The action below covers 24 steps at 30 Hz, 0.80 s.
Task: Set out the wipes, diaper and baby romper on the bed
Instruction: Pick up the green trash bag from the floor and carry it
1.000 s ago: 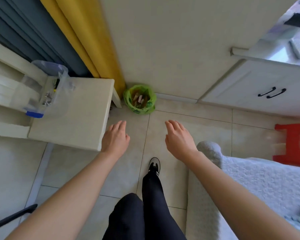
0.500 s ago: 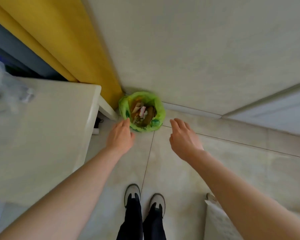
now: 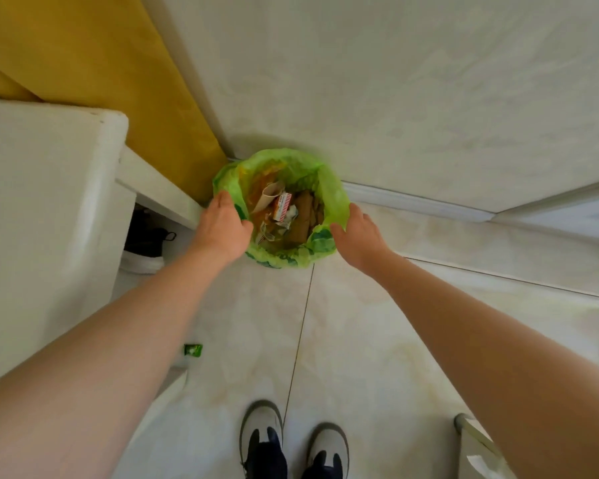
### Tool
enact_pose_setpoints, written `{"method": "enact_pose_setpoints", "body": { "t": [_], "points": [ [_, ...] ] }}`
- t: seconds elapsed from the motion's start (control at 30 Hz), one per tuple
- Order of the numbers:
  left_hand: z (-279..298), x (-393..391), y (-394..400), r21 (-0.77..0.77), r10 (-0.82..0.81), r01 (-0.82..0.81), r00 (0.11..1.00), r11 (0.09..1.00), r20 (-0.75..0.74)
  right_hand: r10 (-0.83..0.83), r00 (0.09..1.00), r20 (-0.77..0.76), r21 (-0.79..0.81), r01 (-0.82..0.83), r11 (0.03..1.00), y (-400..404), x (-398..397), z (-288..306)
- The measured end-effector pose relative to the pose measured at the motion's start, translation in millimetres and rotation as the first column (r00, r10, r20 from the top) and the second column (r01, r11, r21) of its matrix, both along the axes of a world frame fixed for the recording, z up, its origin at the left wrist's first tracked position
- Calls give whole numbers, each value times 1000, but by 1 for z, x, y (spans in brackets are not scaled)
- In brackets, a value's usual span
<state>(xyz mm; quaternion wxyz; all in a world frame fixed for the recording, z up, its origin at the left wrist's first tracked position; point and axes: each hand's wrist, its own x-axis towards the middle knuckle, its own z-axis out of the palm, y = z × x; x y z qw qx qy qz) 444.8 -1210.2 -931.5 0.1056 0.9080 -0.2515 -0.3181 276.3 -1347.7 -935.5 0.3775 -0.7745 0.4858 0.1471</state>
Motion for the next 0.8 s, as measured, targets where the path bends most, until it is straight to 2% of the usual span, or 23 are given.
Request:
{"method": "enact_pose_setpoints", "body": {
  "t": [0.17, 0.3, 0.37, 0.43, 0.57, 0.7, 0.8],
  "points": [
    [-17, 12, -14, -5, 140, -141, 987, 990, -77, -328, 944, 22, 194, 318, 928, -8, 17, -11],
    [-28, 10, -11, 8, 286, -288, 949, 958, -129, -483, 876, -19, 353, 458, 816, -11, 20, -16],
    [-35, 6, -6, 9, 335, -339, 924, 941, -183, -511, 859, -34, 385, 483, 786, -10, 21, -17],
    [-40, 1, 2, 1, 353, -361, 912, 932, -208, -501, 864, -46, 353, 483, 801, -9, 19, -19],
    [-41, -11, 18, -21, 414, -427, 888, 904, -200, -508, 858, -79, 354, 500, 790, -5, 7, -17],
    [-22, -22, 28, -22, 461, -479, 856, 877, -234, -510, 856, -83, 327, 507, 797, 1, -8, 2],
    [6, -31, 31, -74, 463, -495, 848, 866, -259, -500, 865, -32, 276, 489, 828, 4, -21, 30]
  ]
}}
